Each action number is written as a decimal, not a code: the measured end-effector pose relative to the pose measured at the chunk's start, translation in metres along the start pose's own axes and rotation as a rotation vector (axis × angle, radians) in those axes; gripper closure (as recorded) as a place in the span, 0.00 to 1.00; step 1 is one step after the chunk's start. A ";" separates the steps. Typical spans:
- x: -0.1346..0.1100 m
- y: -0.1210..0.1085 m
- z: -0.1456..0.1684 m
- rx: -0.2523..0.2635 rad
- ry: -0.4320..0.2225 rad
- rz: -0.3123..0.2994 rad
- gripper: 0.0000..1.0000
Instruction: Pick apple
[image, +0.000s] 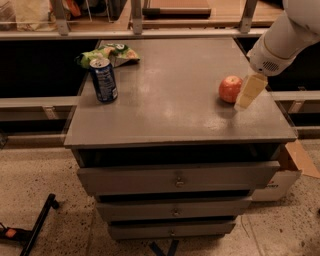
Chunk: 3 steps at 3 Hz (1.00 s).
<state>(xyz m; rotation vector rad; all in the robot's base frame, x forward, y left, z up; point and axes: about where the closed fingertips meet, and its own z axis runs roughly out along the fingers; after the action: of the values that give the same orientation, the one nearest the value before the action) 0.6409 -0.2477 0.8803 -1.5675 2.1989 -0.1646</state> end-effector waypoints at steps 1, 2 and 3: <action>0.005 -0.009 0.028 -0.014 -0.006 0.019 0.00; 0.007 -0.016 0.046 -0.023 -0.019 0.030 0.18; 0.008 -0.020 0.053 -0.038 -0.055 0.062 0.41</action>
Offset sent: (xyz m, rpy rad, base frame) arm 0.0449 -0.0089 -0.0496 0.0568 0.0143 -0.0212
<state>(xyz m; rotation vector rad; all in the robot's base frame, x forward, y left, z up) 0.6776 -0.2543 0.8373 -1.5042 2.2169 -0.0612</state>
